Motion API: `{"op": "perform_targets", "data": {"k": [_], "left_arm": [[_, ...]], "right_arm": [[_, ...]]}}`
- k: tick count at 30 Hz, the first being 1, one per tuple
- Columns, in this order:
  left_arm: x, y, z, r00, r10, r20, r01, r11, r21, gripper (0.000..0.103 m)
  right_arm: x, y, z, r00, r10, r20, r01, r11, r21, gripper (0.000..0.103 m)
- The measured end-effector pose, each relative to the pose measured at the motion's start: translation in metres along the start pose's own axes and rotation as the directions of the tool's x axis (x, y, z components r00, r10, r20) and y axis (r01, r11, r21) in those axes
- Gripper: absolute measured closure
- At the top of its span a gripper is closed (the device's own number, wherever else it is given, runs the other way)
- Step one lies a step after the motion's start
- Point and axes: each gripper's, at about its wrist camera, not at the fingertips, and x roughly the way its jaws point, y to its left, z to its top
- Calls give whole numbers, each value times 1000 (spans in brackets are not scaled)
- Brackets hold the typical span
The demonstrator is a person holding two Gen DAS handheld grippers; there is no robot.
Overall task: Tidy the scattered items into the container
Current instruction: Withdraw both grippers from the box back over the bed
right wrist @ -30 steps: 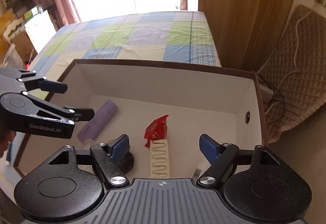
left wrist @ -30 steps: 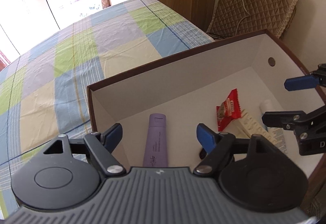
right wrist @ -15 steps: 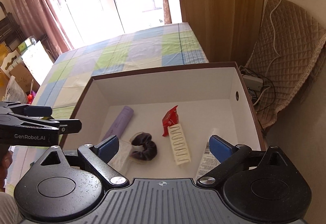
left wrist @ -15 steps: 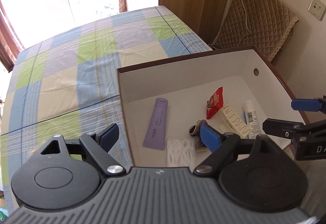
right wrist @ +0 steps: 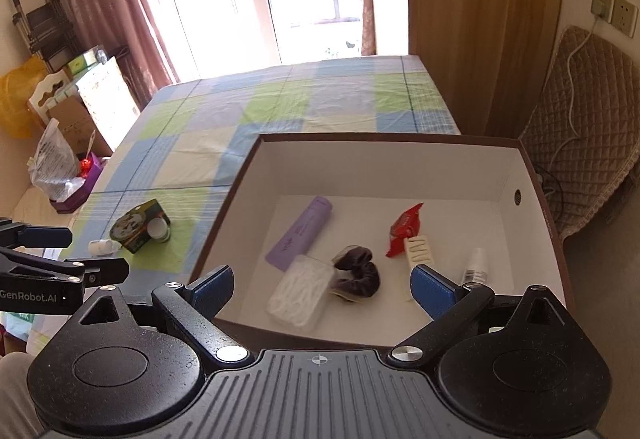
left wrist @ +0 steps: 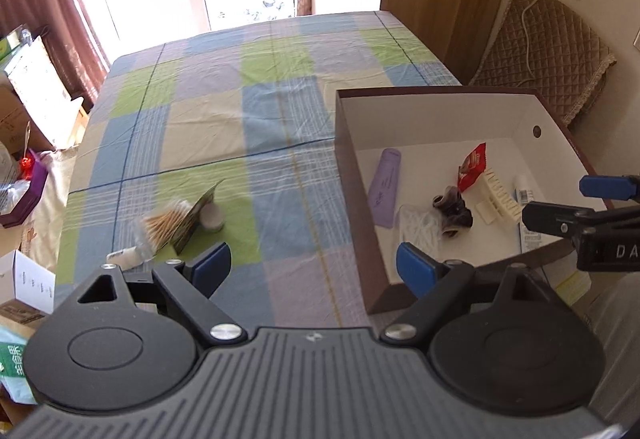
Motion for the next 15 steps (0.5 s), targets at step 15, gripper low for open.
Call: {"op": "perform_targets", "data": {"k": [15], "left_arm": [[-25, 27, -48, 999, 49, -13, -49, 998, -40, 15]], "right_arm": [[-4, 51, -37, 996, 74, -43, -76, 996, -45, 3]]}}
